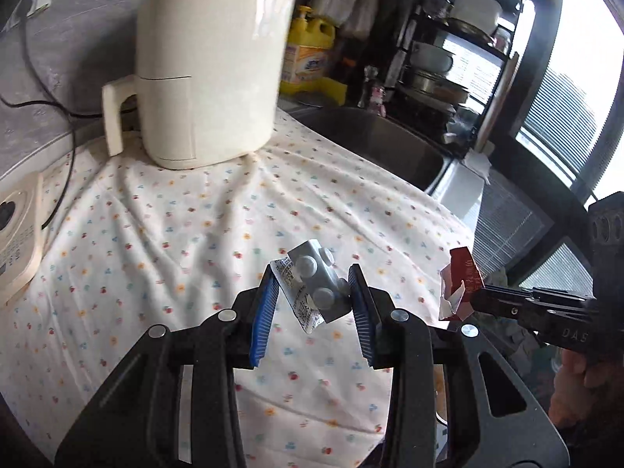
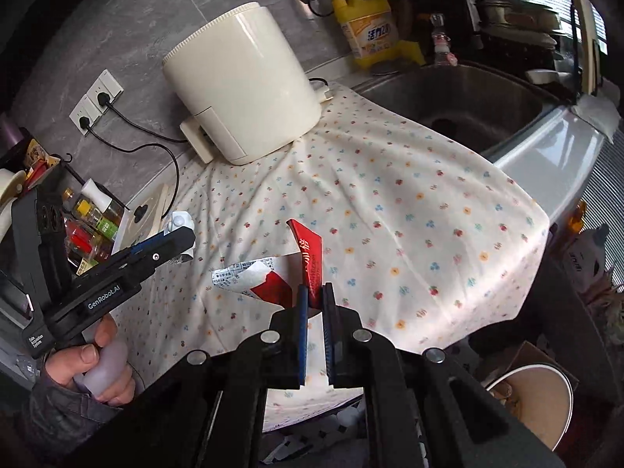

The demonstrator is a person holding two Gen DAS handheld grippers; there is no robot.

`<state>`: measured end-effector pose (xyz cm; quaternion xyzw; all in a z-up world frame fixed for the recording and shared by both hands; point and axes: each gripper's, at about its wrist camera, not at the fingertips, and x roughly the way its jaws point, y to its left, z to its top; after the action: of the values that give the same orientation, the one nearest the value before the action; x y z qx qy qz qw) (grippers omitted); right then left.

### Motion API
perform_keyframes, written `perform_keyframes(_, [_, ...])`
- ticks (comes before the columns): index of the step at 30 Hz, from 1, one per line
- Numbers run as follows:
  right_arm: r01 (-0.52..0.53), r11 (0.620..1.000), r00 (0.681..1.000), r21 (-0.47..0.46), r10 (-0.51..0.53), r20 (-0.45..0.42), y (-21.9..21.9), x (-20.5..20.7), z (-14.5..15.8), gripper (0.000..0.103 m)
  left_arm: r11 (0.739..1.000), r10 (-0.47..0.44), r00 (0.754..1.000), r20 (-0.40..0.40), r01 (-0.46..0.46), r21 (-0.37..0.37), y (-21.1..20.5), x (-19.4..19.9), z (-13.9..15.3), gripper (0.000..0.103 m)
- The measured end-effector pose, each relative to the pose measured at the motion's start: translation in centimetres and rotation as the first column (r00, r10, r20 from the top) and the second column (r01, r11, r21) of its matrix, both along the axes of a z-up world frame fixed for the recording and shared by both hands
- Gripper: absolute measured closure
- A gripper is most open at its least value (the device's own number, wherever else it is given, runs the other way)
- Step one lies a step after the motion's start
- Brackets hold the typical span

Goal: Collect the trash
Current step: 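Grasp the white blister pack with the left gripper while the right gripper grasps the red box, then carry the blister pack and red box over the white bin and open both grippers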

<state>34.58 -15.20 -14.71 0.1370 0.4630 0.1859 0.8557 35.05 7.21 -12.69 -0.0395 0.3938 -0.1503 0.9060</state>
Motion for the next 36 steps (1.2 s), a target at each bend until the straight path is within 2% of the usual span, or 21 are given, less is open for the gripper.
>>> perform_keyframes(8, [0.163, 0.987, 0.986, -0.008, -0.163, -0.046, -9.1, -5.3, -1.5, 0.095, 0.978, -0.206, 0.976, -0.066, 0.206, 0.004, -11.2, -0.6, -1.9, 0.066])
perform_keyframes(16, [0.324, 0.945, 0.938, -0.034, -0.326, -0.114, -17.4, -9.9, -4.0, 0.095, 0.940, -0.342, 0.933, -0.114, 0.342, -0.017, -19.6, -2.6, -3.9, 0.066])
perform_keyframes(22, [0.417, 0.907, 0.891, -0.068, -0.422, -0.165, -22.2, -12.5, -6.0, 0.094, 0.917, -0.398, 0.904, -0.155, 0.396, -0.040, -23.1, -3.5, -6.0, 0.066])
perform_keyframes(27, [0.457, 0.882, 0.855, -0.115, -0.471, -0.219, -24.4, -14.4, -8.2, 0.094, 0.900, -0.435, 0.878, -0.199, 0.431, -0.062, -25.1, -3.8, -8.5, 0.066])
perform_keyframes(32, [0.500, 0.852, 0.801, -0.158, -0.524, -0.290, -26.1, -16.1, -11.4, 0.091, 0.883, -0.468, 0.852, -0.234, 0.463, -0.081, -27.0, -4.1, -10.8, 0.066])
perform_keyframes(33, [0.501, 0.850, 0.792, -0.163, -0.526, -0.311, -26.3, -16.3, -12.1, 0.083, 0.877, -0.479, 0.845, -0.240, 0.473, -0.083, -27.4, -4.2, -11.1, 0.066])
perform_keyframes(34, [0.509, 0.843, 0.778, -0.174, -0.537, -0.326, -26.6, -16.7, -12.7, 0.059, 0.871, -0.489, 0.837, -0.247, 0.484, -0.085, -27.7, -4.3, -11.6, 0.066])
perform_keyframes(35, [0.530, 0.826, 0.762, -0.191, -0.563, -0.321, -27.0, -17.3, -12.8, 0.050, 0.865, -0.499, 0.829, -0.254, 0.494, -0.087, -28.1, -4.4, -11.9, 0.066])
perform_keyframes(36, [0.550, 0.810, 0.748, -0.201, -0.586, -0.312, -27.4, -17.9, -12.9, 0.046, 0.860, -0.507, 0.822, -0.260, 0.502, -0.088, -28.4, -4.5, -12.3, 0.066])
